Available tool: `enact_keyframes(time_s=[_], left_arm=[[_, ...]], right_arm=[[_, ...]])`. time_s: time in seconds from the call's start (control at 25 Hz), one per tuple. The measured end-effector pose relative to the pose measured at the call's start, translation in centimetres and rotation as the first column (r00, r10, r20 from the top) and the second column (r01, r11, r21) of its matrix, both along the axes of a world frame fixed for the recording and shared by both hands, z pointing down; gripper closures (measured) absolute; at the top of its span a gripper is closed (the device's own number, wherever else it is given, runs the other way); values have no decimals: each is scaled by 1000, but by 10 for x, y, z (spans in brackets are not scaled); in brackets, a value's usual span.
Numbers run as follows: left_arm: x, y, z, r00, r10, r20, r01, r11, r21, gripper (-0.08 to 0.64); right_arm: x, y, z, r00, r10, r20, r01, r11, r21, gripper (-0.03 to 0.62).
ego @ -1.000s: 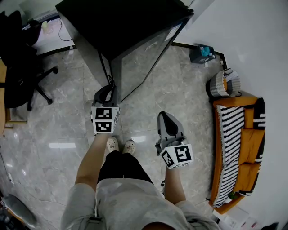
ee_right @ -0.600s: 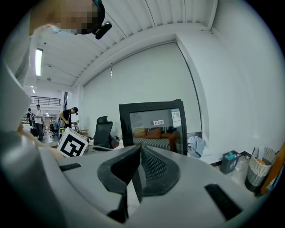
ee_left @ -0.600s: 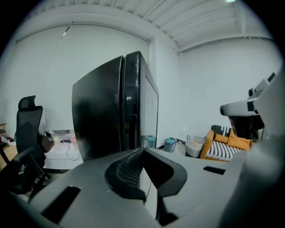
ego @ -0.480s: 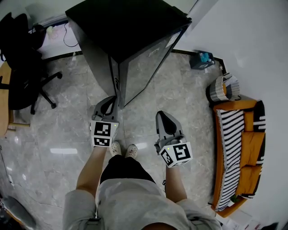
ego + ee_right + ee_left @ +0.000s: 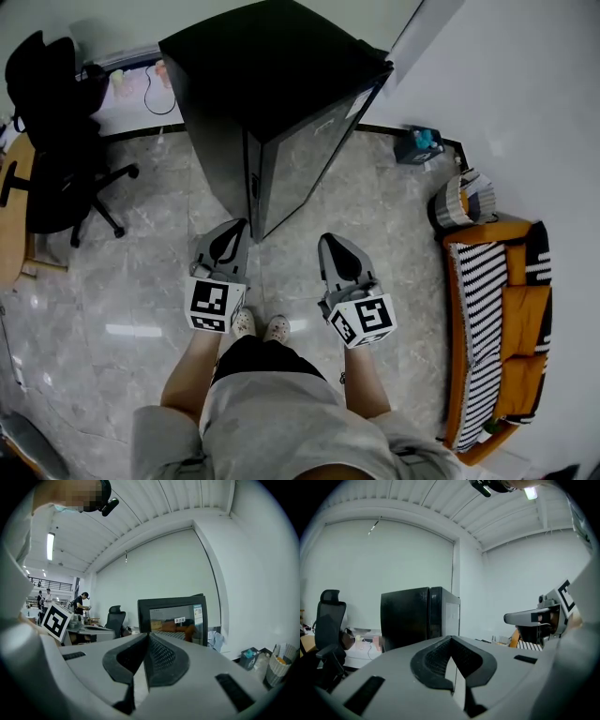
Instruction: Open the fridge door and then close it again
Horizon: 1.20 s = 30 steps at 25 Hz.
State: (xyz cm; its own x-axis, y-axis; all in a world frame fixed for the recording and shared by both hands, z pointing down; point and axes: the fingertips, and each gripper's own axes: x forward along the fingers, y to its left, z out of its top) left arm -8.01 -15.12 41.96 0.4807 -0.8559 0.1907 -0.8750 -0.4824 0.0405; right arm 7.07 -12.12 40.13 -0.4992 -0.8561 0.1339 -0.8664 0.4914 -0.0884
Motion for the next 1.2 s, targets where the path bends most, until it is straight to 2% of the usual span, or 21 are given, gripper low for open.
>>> enact_keyframes(time_s=[0.32,0.72,1.2], left_arm=[[-7,25,-43,999,3,-37,0,997,83,546],[-15,47,-77,996,-6,-85,18,990,141,546],[-11,62,-97,995,7,-96,12,980,199,545]], right_arm=[[-12,7,-28,999,-33,-10,33,998,49,569],[-21,21,-59,998,-61,1,60,993,101,569],[-23,34,-77,997,-81,2,80,987,142,569]])
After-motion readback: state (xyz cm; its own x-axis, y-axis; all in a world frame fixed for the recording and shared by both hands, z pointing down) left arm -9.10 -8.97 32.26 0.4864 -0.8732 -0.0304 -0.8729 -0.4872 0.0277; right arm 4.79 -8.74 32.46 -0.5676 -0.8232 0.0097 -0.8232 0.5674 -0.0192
